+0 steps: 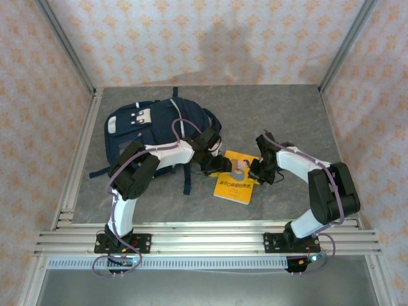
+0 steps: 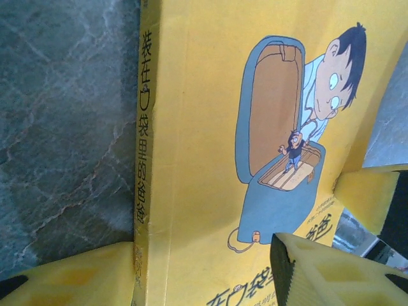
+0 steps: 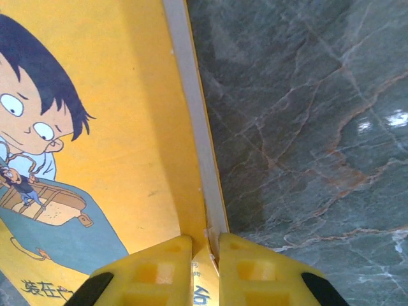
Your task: Pack the student bag
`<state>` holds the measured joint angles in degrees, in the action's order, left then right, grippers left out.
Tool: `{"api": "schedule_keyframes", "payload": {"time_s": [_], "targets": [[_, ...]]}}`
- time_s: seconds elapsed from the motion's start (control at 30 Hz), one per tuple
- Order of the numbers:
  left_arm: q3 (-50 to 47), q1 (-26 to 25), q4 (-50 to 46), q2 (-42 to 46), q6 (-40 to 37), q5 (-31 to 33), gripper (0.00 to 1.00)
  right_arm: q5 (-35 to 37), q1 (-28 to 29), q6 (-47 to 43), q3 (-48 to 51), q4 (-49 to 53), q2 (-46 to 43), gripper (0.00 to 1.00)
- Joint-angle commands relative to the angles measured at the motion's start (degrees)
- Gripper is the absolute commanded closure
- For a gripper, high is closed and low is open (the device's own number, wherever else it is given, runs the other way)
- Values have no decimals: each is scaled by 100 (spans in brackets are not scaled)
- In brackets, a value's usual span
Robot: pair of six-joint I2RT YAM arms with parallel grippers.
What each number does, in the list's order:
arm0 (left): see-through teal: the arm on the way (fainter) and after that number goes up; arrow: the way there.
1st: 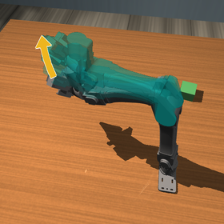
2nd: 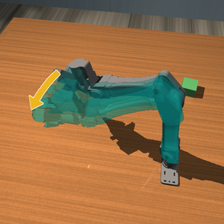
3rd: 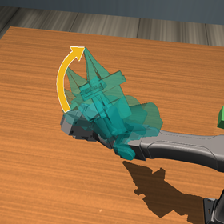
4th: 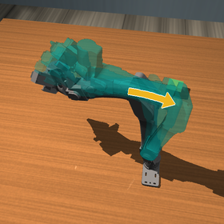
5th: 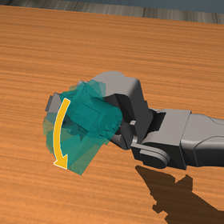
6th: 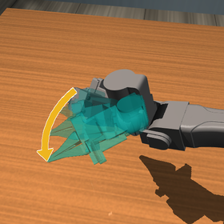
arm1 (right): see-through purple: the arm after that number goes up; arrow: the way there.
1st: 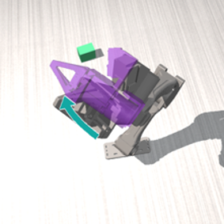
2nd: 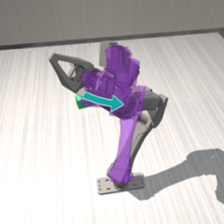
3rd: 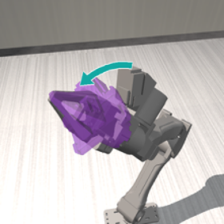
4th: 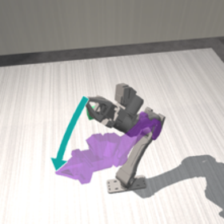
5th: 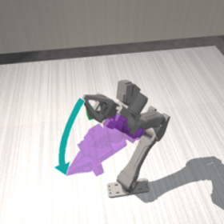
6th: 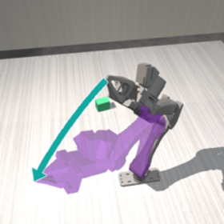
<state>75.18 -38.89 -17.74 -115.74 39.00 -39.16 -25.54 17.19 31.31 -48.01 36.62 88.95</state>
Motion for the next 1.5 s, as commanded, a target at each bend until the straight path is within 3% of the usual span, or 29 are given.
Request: {"api": "schedule_keyframes", "payload": {"time_s": [0.0,0.23,0.5,0.87,1.0,1.13,1.27,1.4,1.47], "targets": [[-39,-250,1327,141,263,-1174,44,146,81,-85,264,-314,488,87],[-634,-251,1990,904,625,-1375,50,185,75,-170,233,-329,560,88],[-689,-250,2117,967,675,-1420,71,189,82,-204,201,-292,545,88],[27,-219,2231,59,697,-1605,64,231,74,-287,221,-282,579,88],[17,-96,2085,207,603,-1375,80,457,73,-304,110,-85,295,87],[-167,46,2198,583,760,-1149,95,964,75,-143,-103,269,-425,73],[-177,92,2195,1280,914,-696,98,1426,81,271,-380,477,-1267,50],[-117,101,2320,1796,1212,-152,98,1192,77,897,-571,-82,-2076,31],[-81,110,2404,2057,1370,292,100,899,76,1277,-608,-610,-2485,27]]}}
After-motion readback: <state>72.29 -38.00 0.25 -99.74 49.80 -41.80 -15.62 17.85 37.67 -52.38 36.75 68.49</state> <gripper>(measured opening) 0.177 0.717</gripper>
